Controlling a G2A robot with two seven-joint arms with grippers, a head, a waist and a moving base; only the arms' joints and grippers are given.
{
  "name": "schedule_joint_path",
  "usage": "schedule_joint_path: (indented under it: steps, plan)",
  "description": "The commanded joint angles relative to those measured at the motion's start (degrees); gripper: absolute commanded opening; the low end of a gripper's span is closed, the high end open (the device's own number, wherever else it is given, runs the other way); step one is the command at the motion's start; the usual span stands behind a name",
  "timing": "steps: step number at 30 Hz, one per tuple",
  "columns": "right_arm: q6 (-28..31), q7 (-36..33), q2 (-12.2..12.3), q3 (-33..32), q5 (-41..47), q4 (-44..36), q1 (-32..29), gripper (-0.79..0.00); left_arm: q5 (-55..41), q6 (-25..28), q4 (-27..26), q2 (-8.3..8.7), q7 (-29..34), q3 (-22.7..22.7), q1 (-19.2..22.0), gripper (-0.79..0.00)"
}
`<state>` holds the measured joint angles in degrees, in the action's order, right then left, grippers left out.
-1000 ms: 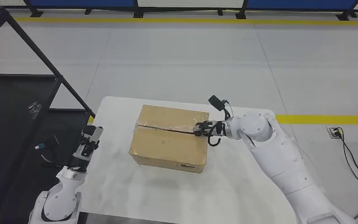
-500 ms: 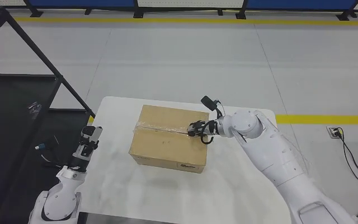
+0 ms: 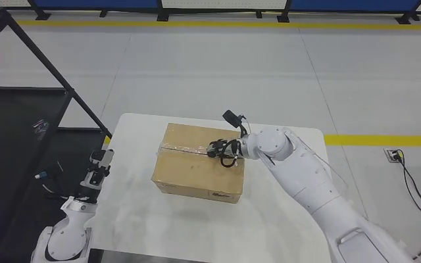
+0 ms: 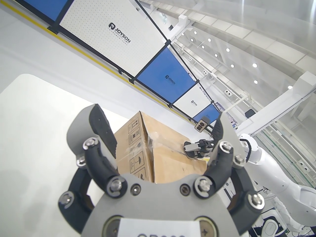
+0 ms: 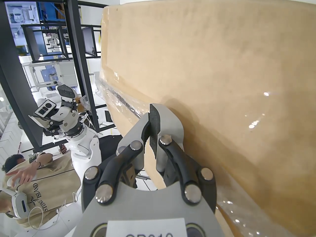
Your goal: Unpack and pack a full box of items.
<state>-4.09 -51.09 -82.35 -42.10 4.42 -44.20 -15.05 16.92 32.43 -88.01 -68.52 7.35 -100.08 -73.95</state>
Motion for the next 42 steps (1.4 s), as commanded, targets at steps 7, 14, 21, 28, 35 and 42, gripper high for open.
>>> schedule_joint_path:
  steps: [7, 14, 21, 28, 35, 42]
  plan:
    - [1.0, -0.2, -2.8, 2.5, 1.1, 4.0, 2.3, -0.785, -0.7, 0.2, 0.5, 0.22, 0.2, -0.5, 0.1, 0.000]
    - [2.2, 1.3, -5.7, 4.3, 2.9, 7.3, 3.5, -0.785, -1.5, 0.5, 1.1, 0.42, 0.5, -1.0, 0.1, 0.000]
    - [3.2, 3.8, -9.1, 5.6, 5.6, 11.3, 4.9, -0.785, -2.3, 0.8, 1.8, 0.58, 0.5, -1.4, -0.1, 0.000]
    - [3.7, 6.8, -12.7, 7.2, 6.6, 15.1, 6.3, -0.785, -3.3, 1.4, 2.4, 0.73, 0.3, -1.9, -0.5, 0.000]
    - [3.7, 10.0, -16.4, 8.6, 6.9, 18.4, 7.4, -0.785, -4.1, 1.8, 2.7, 0.85, 0.2, -2.3, -1.1, 0.000]
    - [4.8, 14.1, -20.0, 9.1, 7.9, 21.8, 8.3, -0.785, -5.1, 2.2, 2.6, 0.98, 0.2, -2.9, -2.2, 0.000]
